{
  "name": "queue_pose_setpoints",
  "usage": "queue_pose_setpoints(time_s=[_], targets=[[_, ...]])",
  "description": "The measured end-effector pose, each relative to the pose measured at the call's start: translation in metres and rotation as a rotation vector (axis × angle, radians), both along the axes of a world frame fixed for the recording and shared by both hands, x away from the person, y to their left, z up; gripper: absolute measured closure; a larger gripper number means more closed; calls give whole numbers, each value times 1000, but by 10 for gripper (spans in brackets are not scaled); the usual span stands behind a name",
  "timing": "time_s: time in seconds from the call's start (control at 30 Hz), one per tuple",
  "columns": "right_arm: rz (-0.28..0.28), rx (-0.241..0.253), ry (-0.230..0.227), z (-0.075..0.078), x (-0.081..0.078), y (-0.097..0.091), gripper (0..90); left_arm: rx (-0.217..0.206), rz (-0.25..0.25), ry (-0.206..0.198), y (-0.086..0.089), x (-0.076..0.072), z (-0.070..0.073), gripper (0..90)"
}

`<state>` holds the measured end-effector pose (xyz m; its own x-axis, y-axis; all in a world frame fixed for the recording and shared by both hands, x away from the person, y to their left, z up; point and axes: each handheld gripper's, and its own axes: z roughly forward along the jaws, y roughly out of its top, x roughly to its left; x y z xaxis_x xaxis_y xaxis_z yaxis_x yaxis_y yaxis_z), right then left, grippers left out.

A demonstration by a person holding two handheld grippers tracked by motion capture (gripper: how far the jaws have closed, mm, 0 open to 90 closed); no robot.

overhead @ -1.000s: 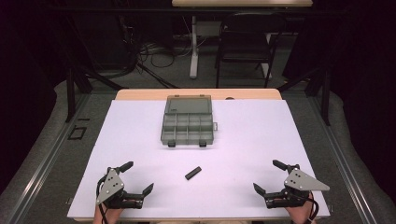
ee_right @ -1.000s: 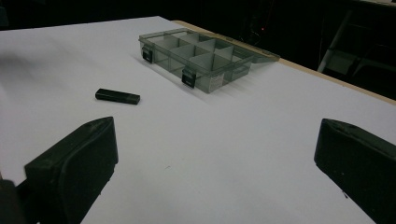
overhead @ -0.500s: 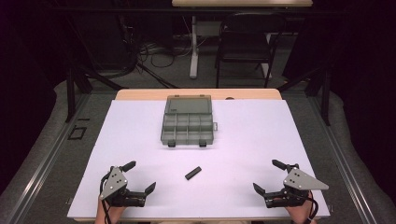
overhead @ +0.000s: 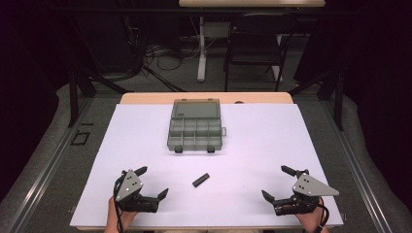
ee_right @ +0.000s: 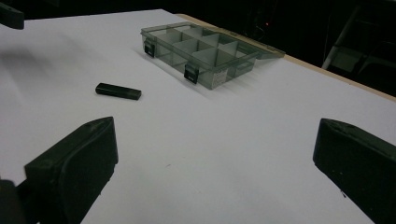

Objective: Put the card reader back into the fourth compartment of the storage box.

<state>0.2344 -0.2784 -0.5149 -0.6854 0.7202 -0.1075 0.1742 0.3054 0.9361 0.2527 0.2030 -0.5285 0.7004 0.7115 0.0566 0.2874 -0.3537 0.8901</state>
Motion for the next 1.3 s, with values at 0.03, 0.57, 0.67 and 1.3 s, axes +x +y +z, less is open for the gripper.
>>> queue_pose_setpoints(time_s=[0.03,0.57,0.67,1.3], targets=[[1,0,0,0,0,0,0,1,3,3,-1,1,0,1],[-2,1,13,-1,1,0,0,16,11,53,-23,10,0,2],[-1,-1,8,-1,0,0,0,16,16,61,-26,11,0,2],[-1,-11,25,-2,2,1,0,35,15,84,-49,16,-1,2]])
